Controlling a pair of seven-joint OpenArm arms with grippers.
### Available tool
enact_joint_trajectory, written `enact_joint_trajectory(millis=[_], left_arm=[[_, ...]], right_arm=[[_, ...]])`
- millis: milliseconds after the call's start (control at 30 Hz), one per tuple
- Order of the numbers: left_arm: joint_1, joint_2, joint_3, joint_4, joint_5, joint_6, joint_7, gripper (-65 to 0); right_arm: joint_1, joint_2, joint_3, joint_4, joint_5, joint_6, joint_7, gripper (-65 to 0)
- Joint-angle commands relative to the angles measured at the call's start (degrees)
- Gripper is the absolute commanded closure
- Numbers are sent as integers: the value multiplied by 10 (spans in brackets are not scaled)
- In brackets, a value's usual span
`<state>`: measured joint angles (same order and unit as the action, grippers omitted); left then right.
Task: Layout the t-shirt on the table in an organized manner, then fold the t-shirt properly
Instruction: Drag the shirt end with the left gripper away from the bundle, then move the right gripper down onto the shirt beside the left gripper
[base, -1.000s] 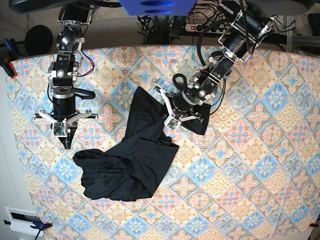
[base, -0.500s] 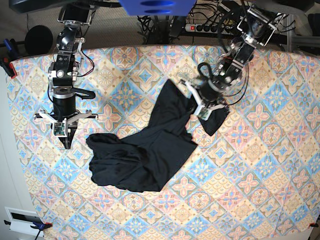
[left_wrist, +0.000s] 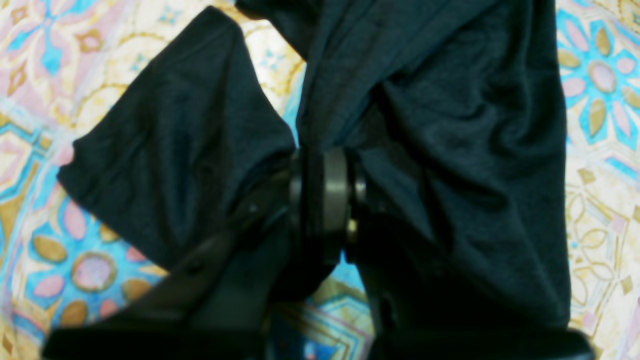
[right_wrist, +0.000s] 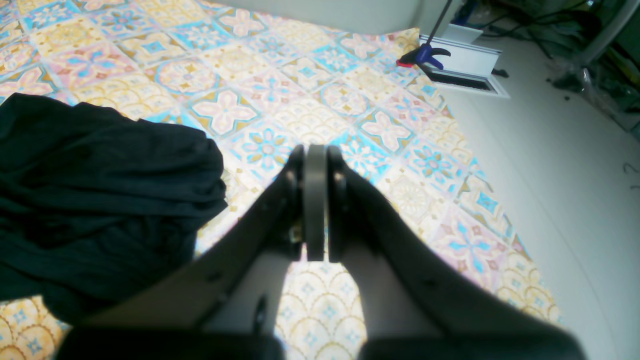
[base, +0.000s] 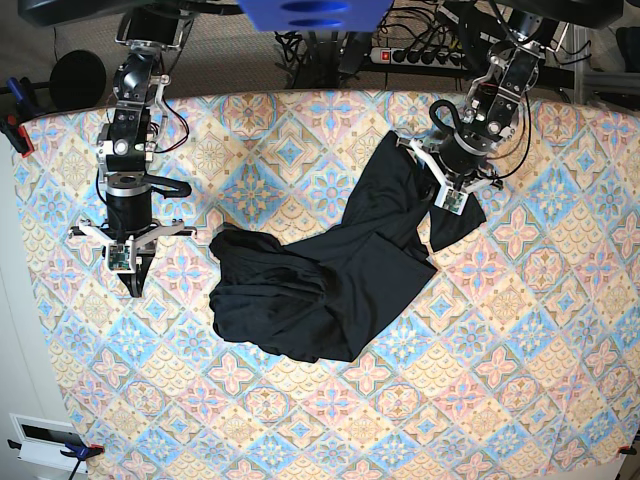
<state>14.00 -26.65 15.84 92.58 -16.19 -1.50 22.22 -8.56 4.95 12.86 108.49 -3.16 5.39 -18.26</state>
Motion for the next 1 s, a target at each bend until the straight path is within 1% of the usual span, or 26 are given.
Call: enact_joint_trajectory(millis=[0, 67, 100, 167, 233, 300, 367, 433, 467, 567, 600, 667, 733, 800, 867, 967], left_arm=[[2, -6, -7, 6, 7, 7, 23, -7], [1, -6, -7, 6, 7, 7, 24, -37], [0, -6, -7, 6, 7, 7, 24, -66], [-1, -6, -7, 14, 2, 8, 24, -131], [-1, -5, -7, 34, 2, 9, 24, -212], [-1, -5, -8, 68, 2, 9, 24, -295], [1, -5, -8, 111, 2, 8, 24, -371], [1, -5, -8, 147, 2, 8, 24, -418], [0, -5, -8, 163, 2, 8, 24, -430], [-5, -4, -8, 203, 2, 8, 24, -433], [-16, 5, -4, 206, 2, 9, 24, -433], [-35, 37, -6, 203, 8, 9, 28, -433], [-53, 60, -7, 199, 8, 8, 58, -433], [-73, 76, -4, 195, 8, 8, 92, -433], [-84, 96, -6, 195, 8, 8, 117, -433], [-88, 106, -6, 194, 9, 8, 126, -433]], right_arm=[[8, 5, 1, 10, 0, -3, 16, 0], [8, 5, 1, 10, 0, -3, 16, 0], [8, 5, 1, 10, 0, -3, 16, 0], [8, 5, 1, 10, 0, -3, 16, -10], [7, 5, 1, 10, 0, -3, 16, -33], [7, 5, 1, 10, 0, -3, 16, -47], [7, 5, 1, 10, 0, -3, 16, -48], [7, 5, 1, 10, 0, -3, 16, -48], [7, 5, 1, 10, 0, -3, 16, -48], [7, 5, 0, 10, 0, -3, 16, -48], [7, 5, 0, 10, 0, -3, 16, -48], [4, 5, 0, 10, 0, -3, 16, -48], [-10, 5, -8, 12, 0, -3, 16, -48], [-23, 5, -44, 16, 0, -3, 16, -49], [-51, 5, -99, 16, 0, -3, 16, -49], [-96, 9, -186, 16, -1, -3, 19, -49]])
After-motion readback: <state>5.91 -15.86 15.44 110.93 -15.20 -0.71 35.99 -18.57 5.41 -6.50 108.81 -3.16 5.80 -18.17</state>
